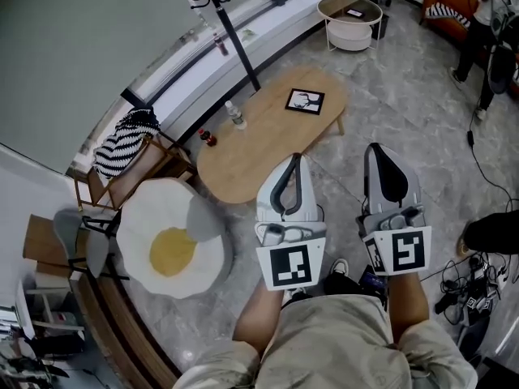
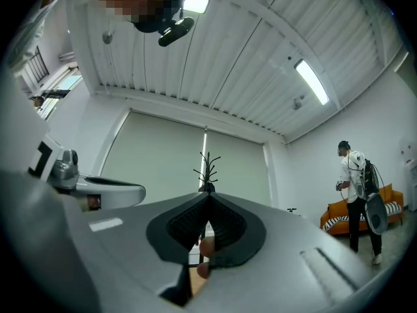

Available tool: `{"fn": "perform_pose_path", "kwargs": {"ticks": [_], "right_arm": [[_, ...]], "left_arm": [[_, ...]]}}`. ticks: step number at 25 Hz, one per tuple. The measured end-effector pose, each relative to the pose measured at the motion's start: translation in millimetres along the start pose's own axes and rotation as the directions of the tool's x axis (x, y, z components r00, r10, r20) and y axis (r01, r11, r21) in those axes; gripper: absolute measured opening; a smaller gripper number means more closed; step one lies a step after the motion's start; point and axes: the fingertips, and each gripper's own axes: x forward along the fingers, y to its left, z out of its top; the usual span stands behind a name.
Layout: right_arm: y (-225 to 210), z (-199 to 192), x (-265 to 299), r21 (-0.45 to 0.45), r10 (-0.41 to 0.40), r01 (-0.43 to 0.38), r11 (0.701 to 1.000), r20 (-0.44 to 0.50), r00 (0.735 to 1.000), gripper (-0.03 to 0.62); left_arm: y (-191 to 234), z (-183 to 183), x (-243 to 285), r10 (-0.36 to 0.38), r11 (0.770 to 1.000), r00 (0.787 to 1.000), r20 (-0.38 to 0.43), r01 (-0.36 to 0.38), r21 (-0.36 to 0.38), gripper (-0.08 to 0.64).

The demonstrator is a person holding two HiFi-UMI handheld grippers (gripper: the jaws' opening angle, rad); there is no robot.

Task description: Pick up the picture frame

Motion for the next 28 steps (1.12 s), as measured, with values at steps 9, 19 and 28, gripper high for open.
{"fn": "perform_pose_path", "kwargs": {"ticks": [9,19,28], "right_arm": [[-81,-7,-10,0.003,-0.050,0.050,0.999,0.006,0.999,0.002],[-129,-18,-19,0.032,-0.084,0.084,0.996,0.001,0.996,0.002],[-162,-35,5,-0.001,-0.096,0.096,0.995,-0.005,0.995,0.002]], "left_arm": [[-69,-2,49,-0.057,0.998,0.998,0.007,0.057,0.011,0.005],[-104,-16,72,-0.065,0.998,0.998,-0.020,0.065,0.001,0.005],[-119,-29,119,-0.088,0.996,0.996,0.005,0.089,-0.029,0.005]]}}
